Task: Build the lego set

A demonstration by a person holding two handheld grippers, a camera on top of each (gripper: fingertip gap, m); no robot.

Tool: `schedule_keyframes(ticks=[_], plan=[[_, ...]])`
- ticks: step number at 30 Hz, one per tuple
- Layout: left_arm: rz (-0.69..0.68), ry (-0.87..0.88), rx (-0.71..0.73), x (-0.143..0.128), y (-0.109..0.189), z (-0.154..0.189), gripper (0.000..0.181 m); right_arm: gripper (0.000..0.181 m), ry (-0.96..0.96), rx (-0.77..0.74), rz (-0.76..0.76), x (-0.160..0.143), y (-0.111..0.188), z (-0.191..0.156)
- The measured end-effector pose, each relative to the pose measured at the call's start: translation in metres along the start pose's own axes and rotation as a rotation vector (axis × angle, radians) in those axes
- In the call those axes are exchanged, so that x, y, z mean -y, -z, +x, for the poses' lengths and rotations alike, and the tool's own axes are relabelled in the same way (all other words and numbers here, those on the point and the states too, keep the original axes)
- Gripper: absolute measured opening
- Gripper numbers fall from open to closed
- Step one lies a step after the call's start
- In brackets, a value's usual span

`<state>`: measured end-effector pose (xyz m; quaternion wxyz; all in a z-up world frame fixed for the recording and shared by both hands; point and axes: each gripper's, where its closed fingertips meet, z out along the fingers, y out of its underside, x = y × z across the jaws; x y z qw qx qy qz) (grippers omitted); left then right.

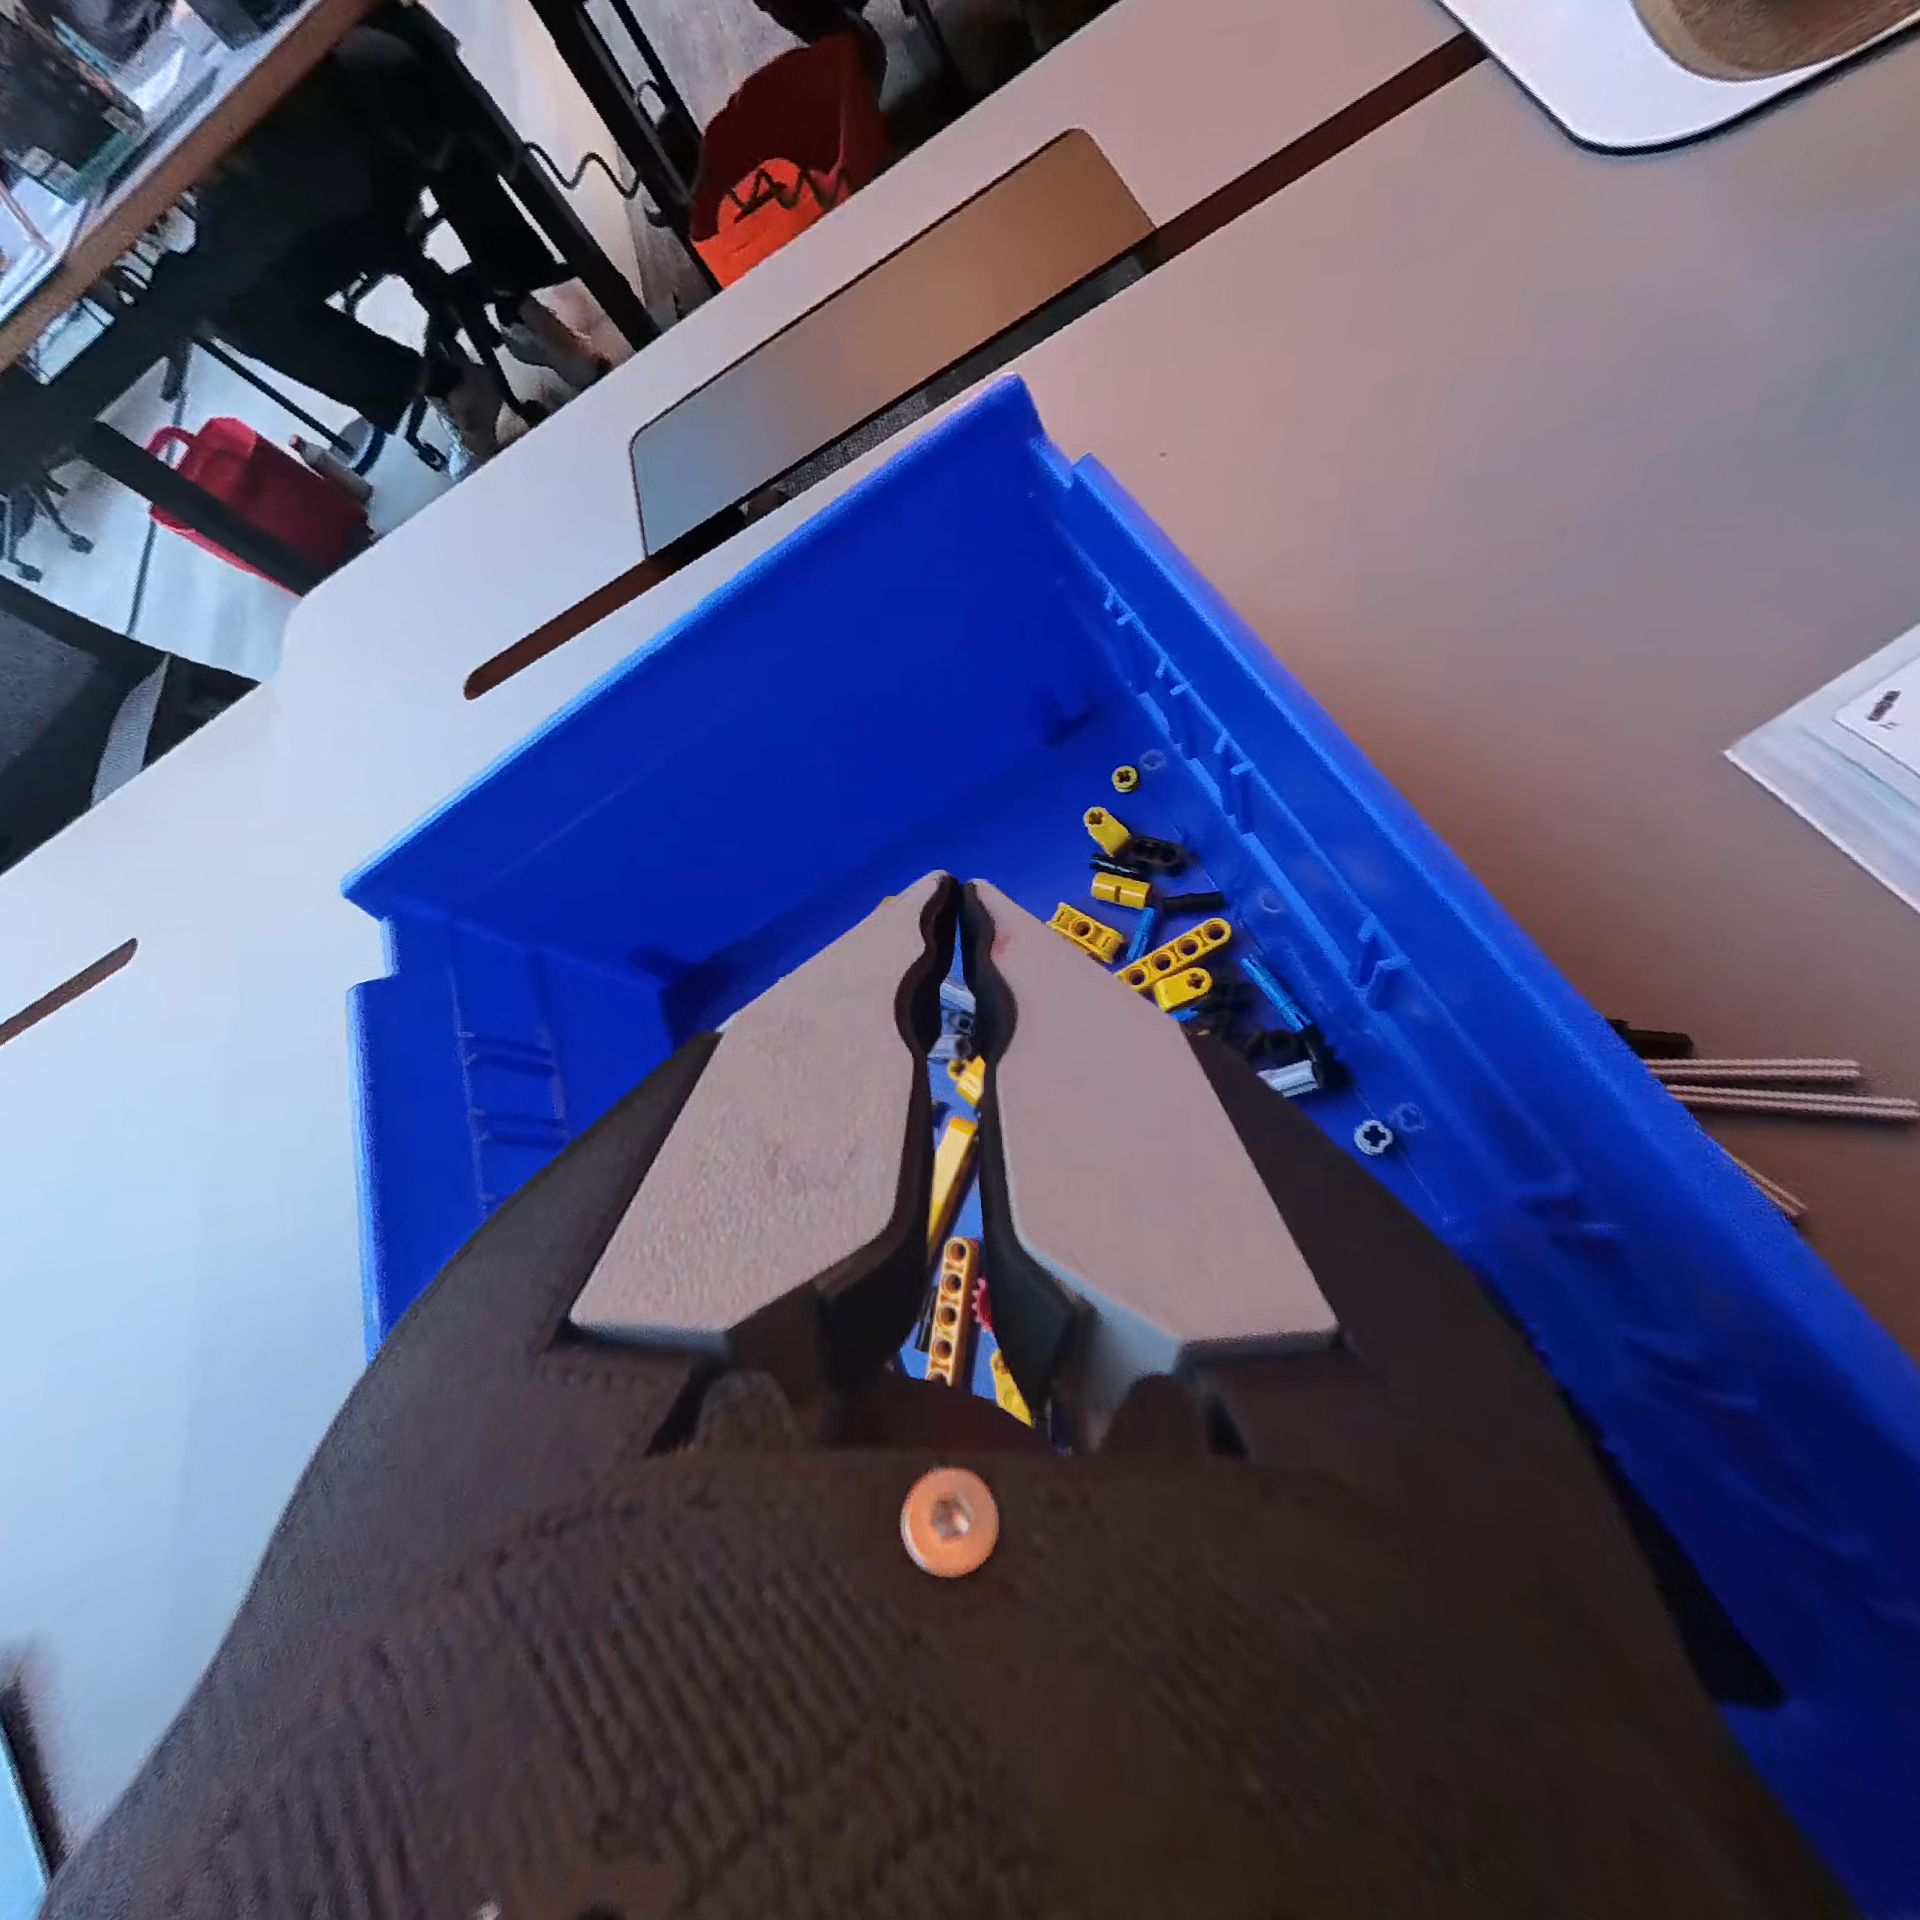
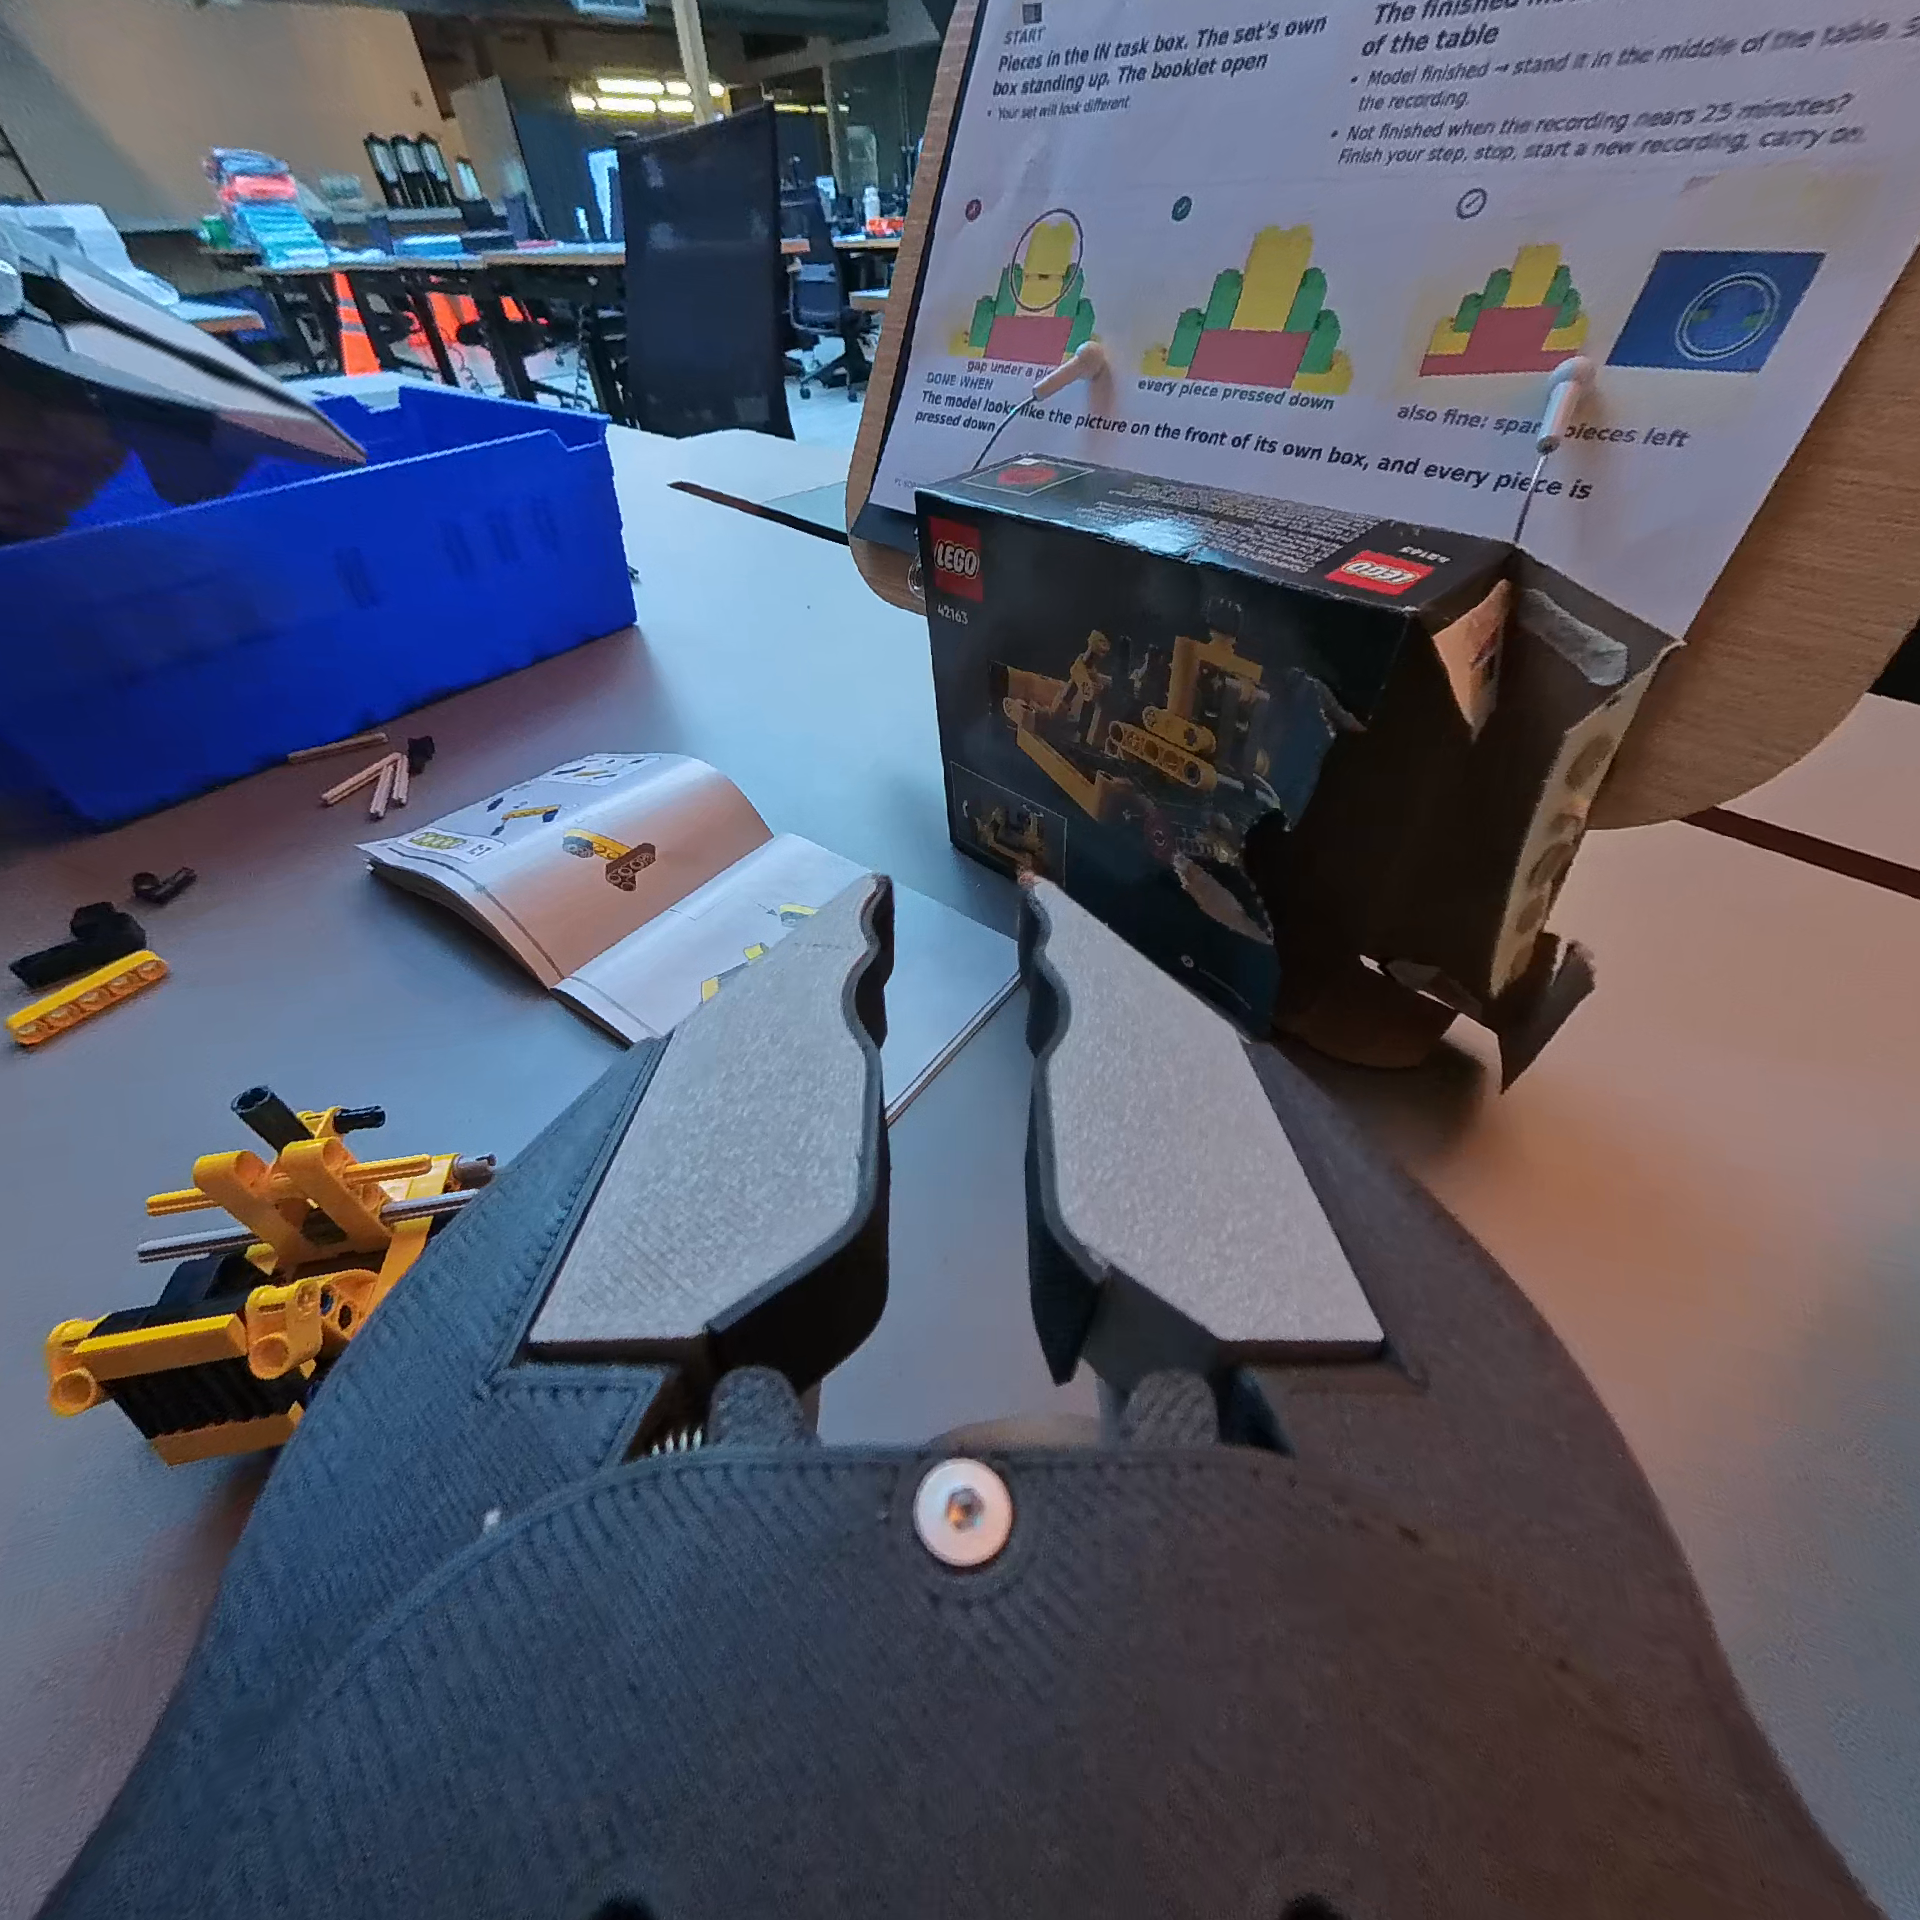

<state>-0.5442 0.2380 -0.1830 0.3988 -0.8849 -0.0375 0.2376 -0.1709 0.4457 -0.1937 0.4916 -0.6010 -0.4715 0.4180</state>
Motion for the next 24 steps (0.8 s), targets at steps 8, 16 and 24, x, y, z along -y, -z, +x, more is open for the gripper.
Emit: schedule_keyframes(ticks=[8, 16, 24], plan=[[0.021, 0.092, -0.017, -0.003, -0.001, -0.010, 0.000, 0.023, 0.001, 0.015, -0.039, -0.005, -0.004, -0.002], [-0.016, 0.025, 0.010, -0.027, 0.044, -0.058, 0.000, 0.023, 0.009, 0.028, -0.038, -0.005, 0.000, -0.007], [-0.488, -0.396, -0.216, -0.102, 0.042, -0.040, 0.012, 0.023, 0.044, 0.042, -0.087, -0.012, -0.001, -0.018]])
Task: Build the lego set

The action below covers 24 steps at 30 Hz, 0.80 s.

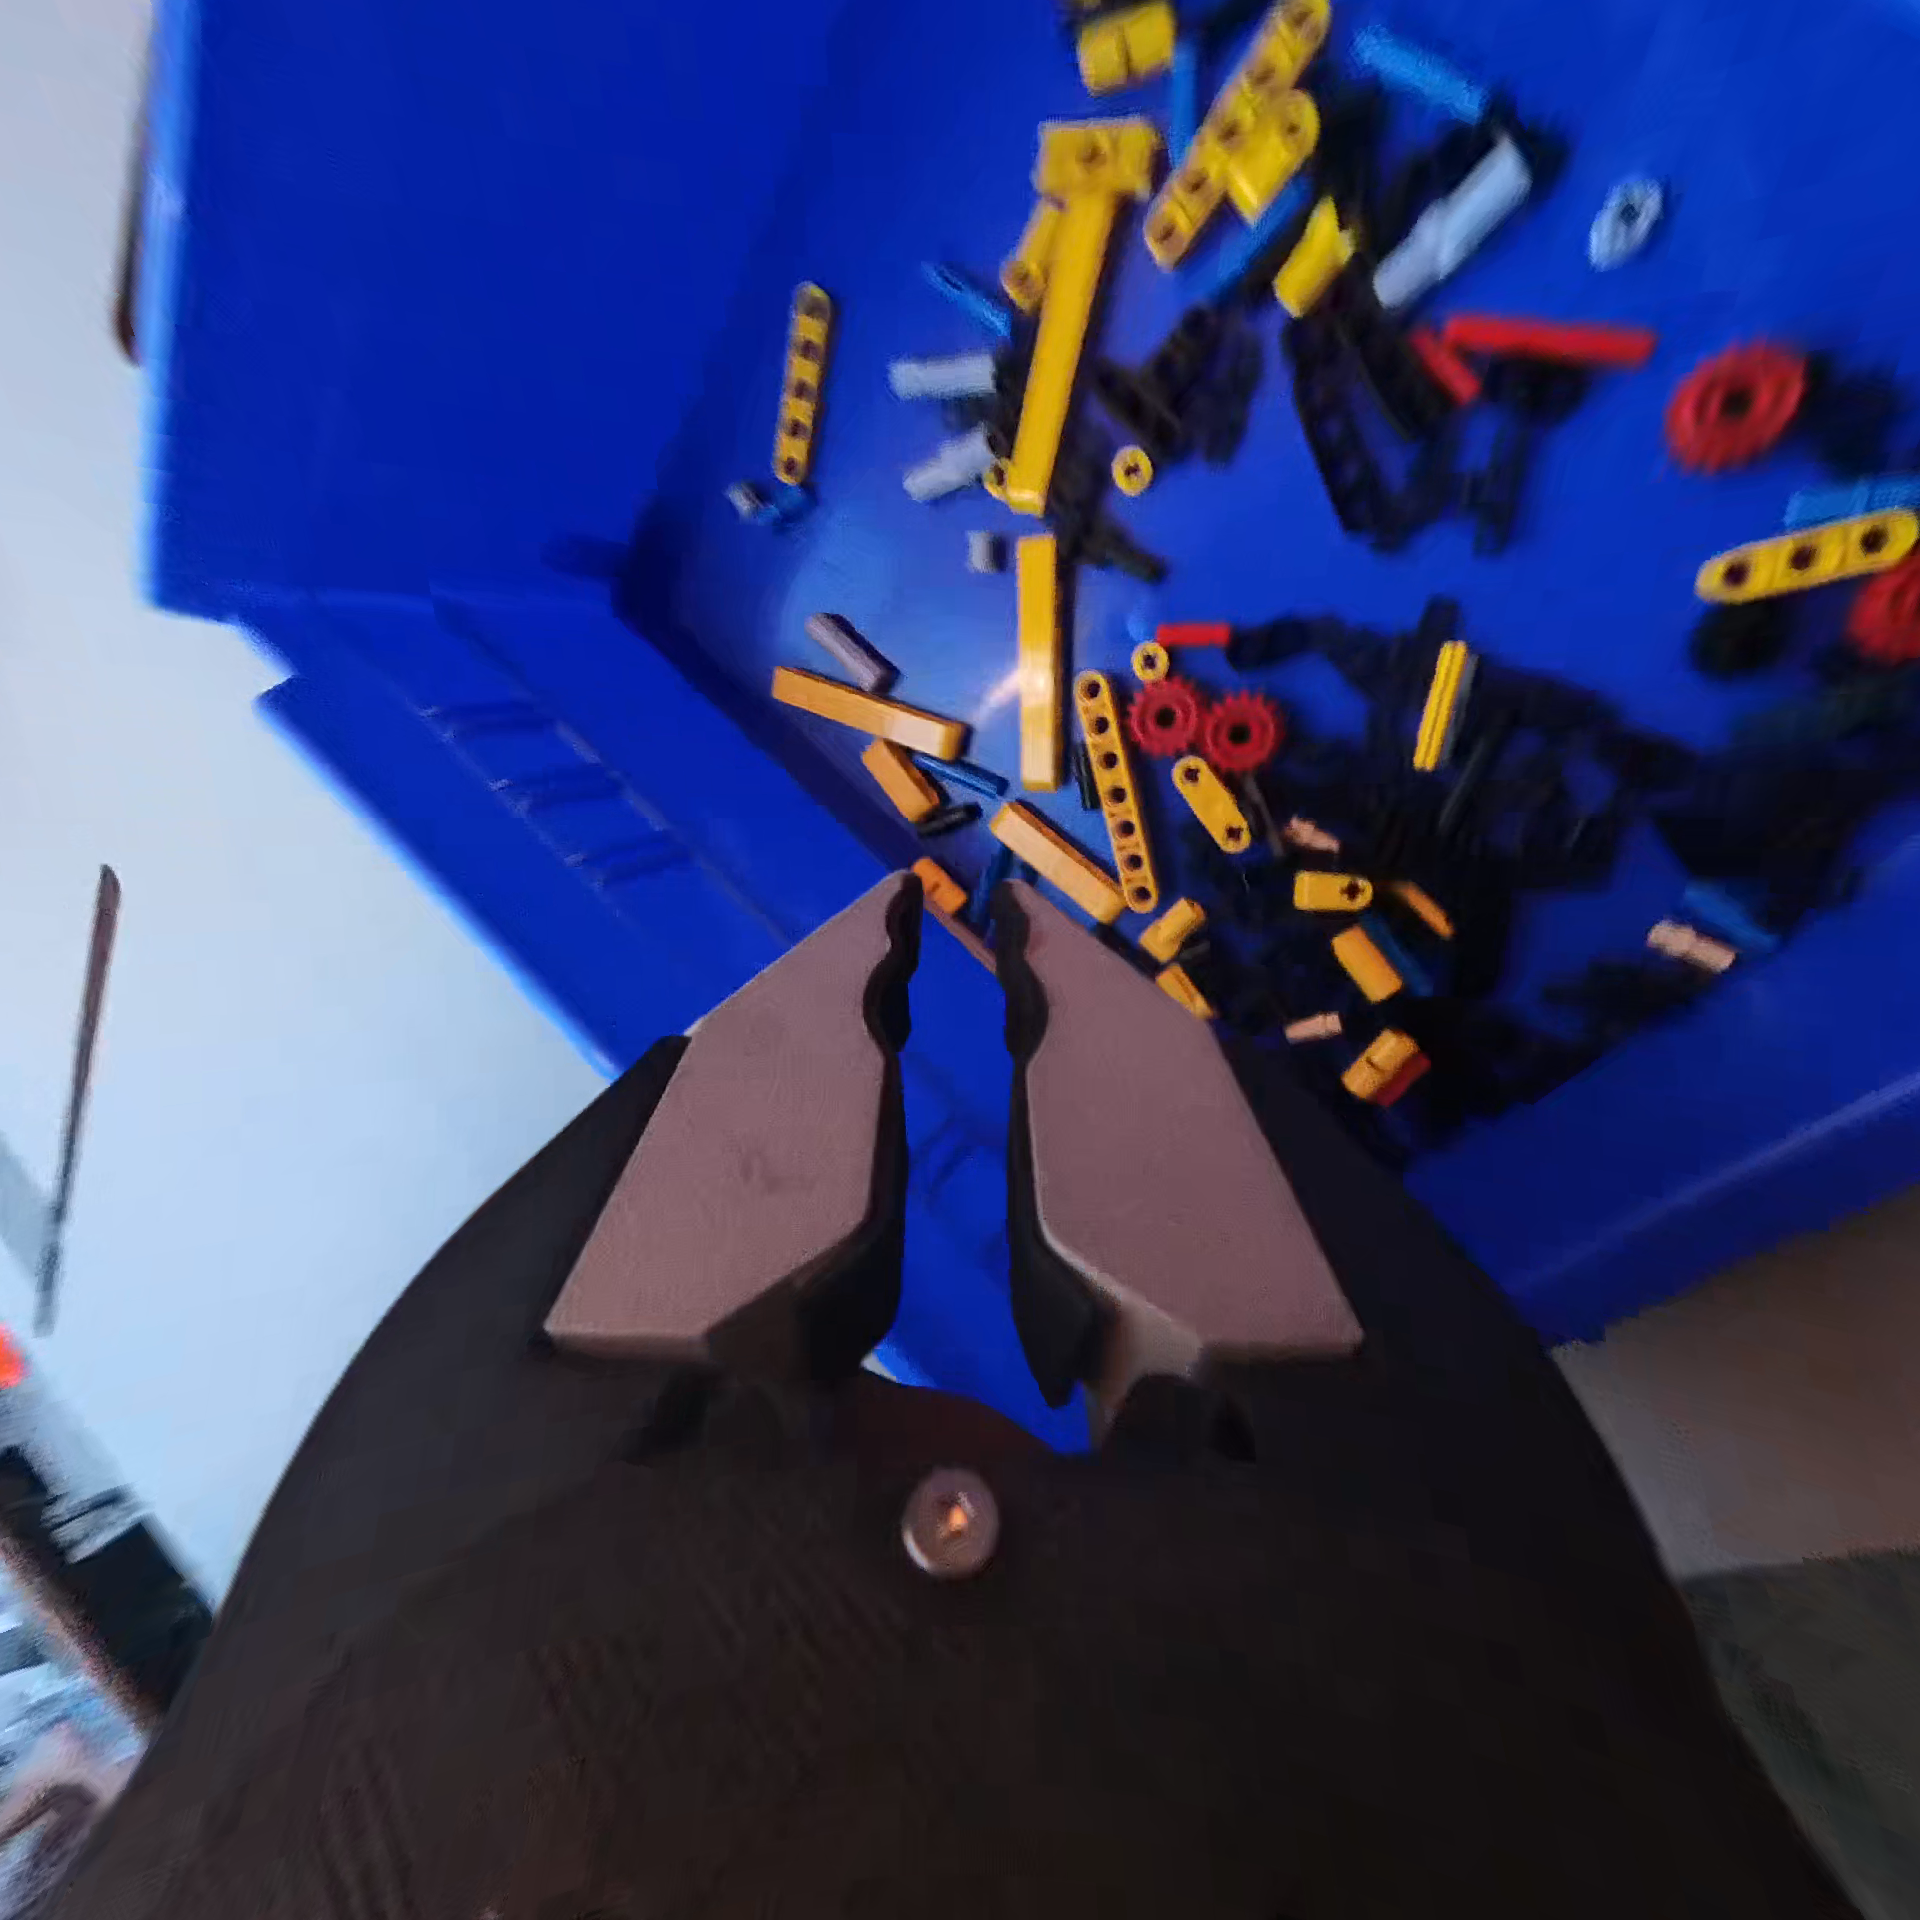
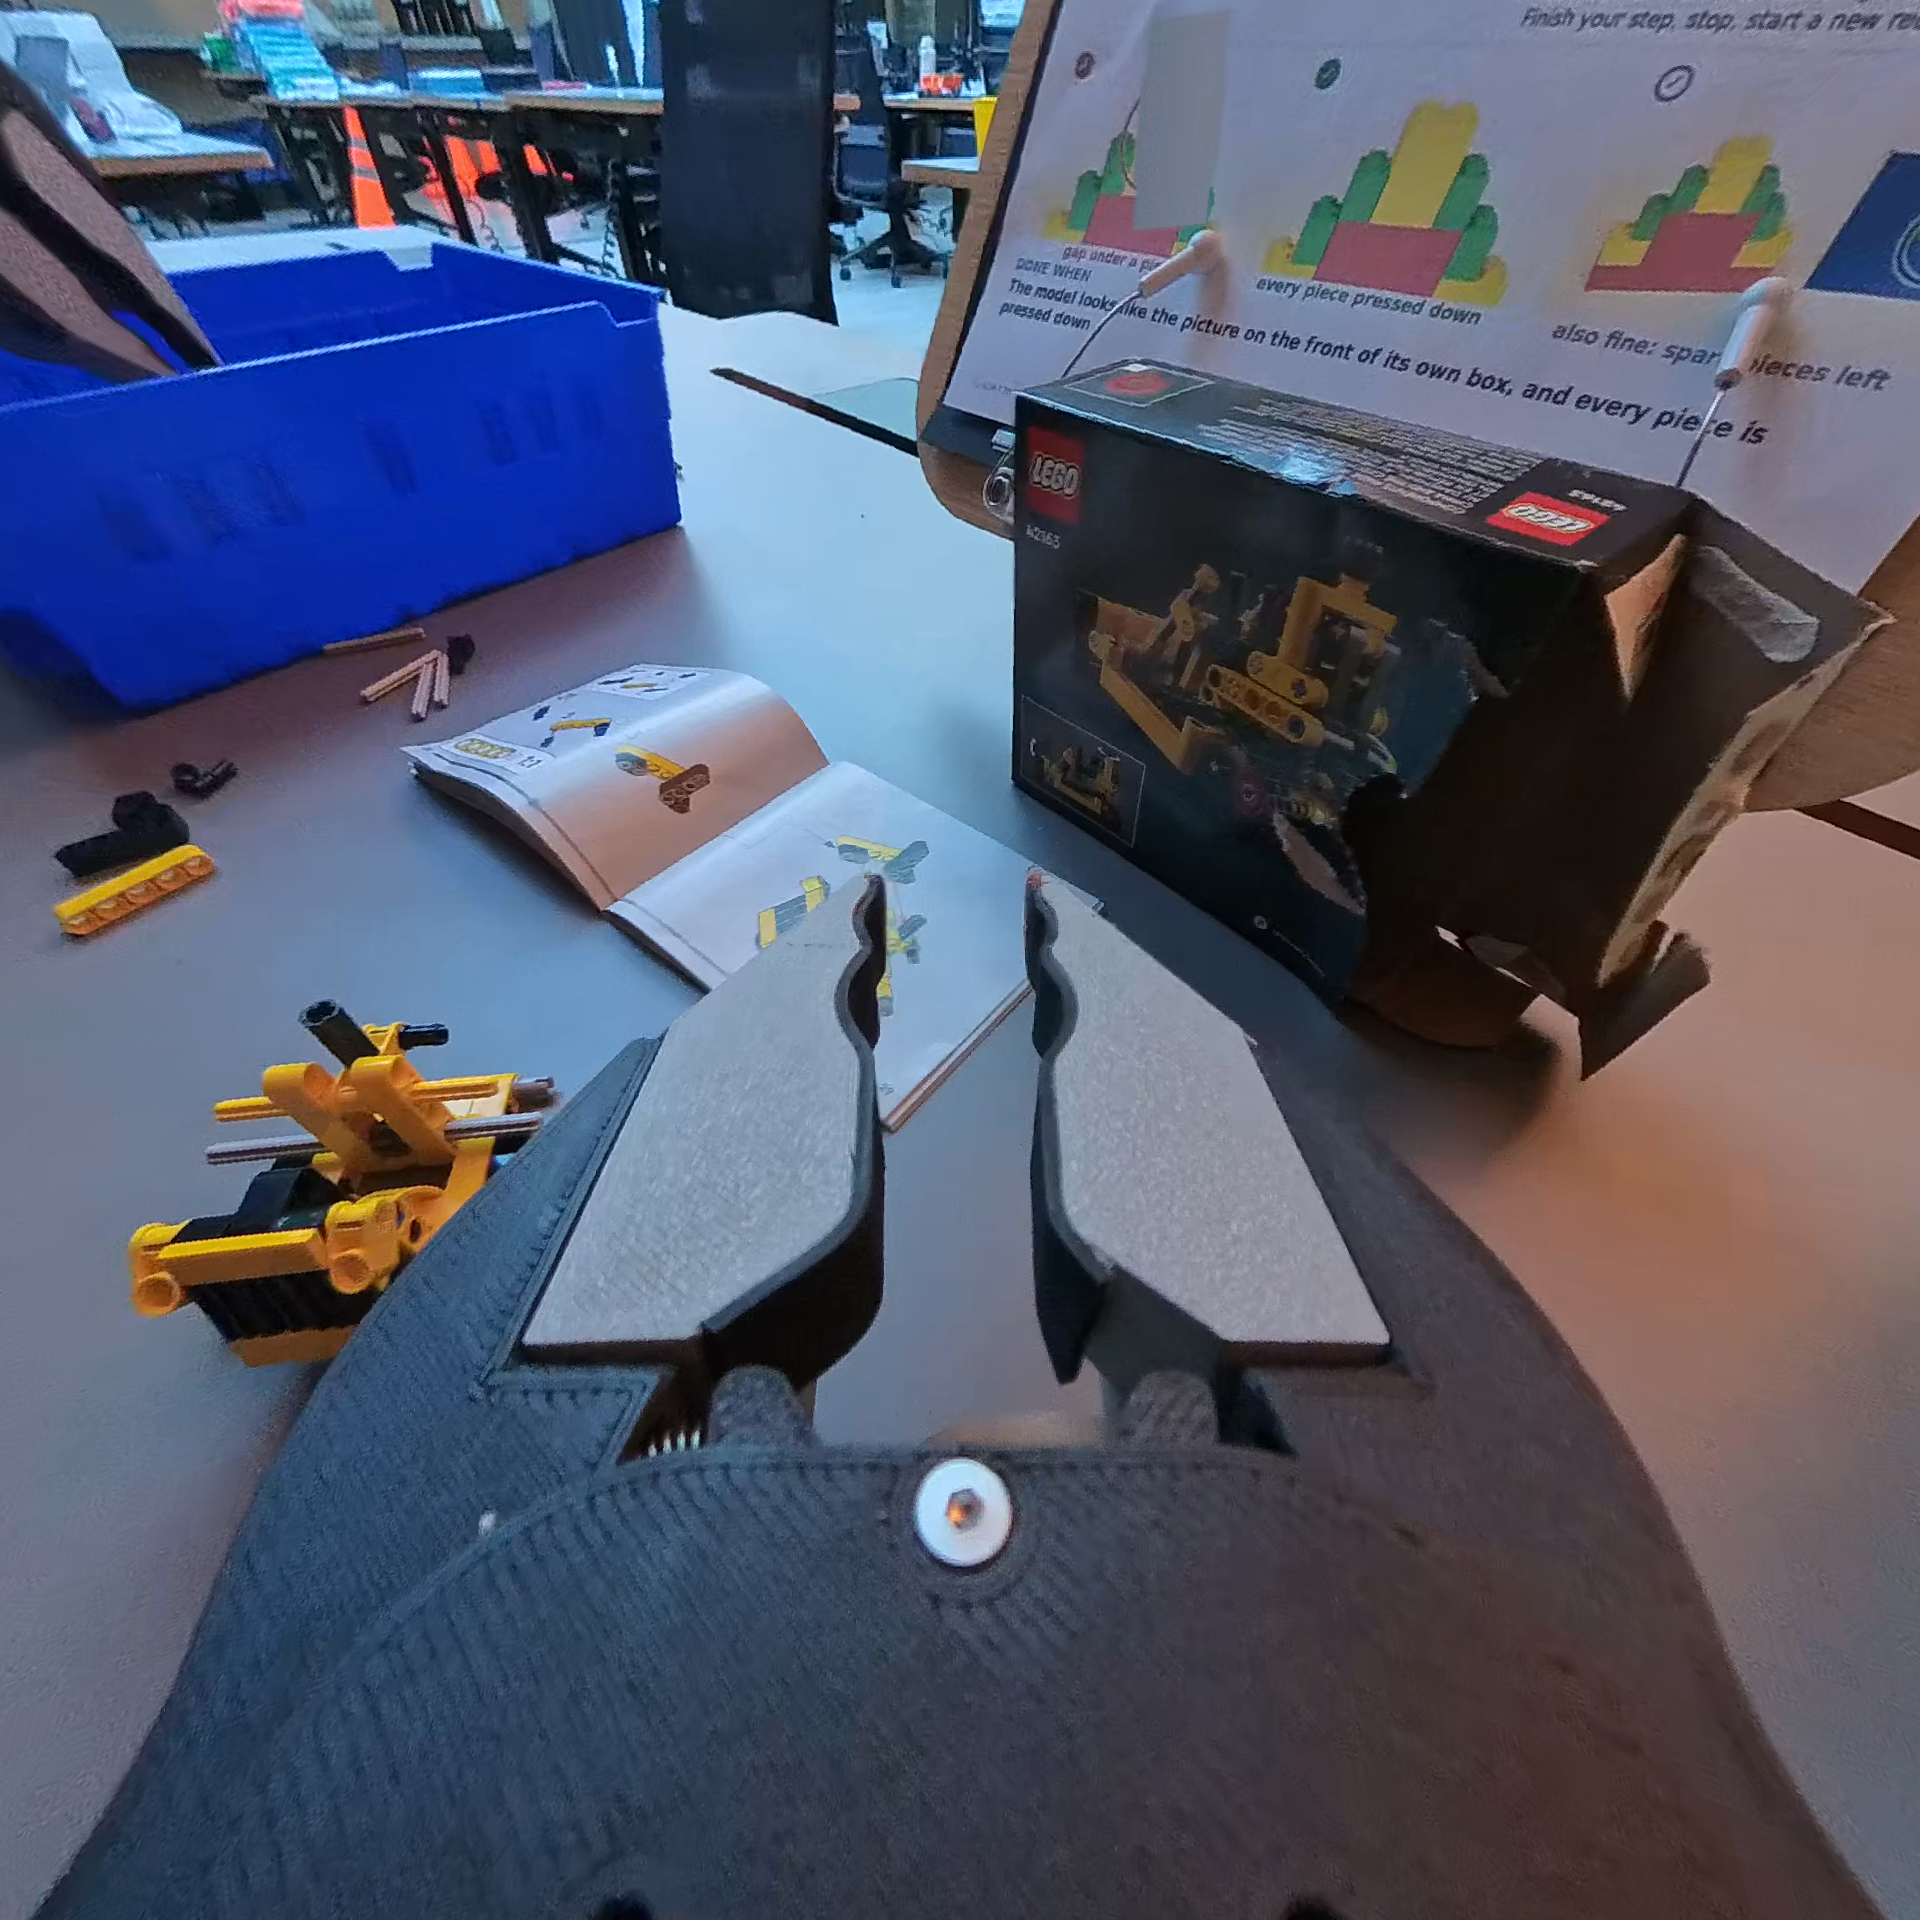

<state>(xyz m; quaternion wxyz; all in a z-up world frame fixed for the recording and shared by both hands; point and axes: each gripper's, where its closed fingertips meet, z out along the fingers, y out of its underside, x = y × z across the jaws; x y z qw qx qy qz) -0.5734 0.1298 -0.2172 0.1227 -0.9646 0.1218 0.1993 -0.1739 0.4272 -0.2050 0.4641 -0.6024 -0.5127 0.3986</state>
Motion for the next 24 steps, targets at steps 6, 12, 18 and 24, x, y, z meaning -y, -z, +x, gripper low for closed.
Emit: schedule_keyframes(ticks=[6, 12, 18, 24], plan=[[-0.282, -0.158, -0.042, -0.020, -0.022, 0.003, 0.022, 0.021, 0.039, -0.003, -0.017, -0.003, 0.004, -0.010], [-0.377, -0.207, -0.112, -0.029, -0.034, 0.005, 0.012, 0.019, 0.093, -0.011, -0.045, -0.006, 0.002, -0.017], [-0.455, -0.297, -0.171, -0.037, -0.038, 0.018, 0.021, 0.016, 0.116, -0.013, -0.045, -0.007, 0.002, -0.020], [-0.502, -0.318, -0.182, -0.037, -0.045, 0.016, 0.016, 0.015, 0.122, -0.009, -0.044, -0.006, 0.002, -0.022]])
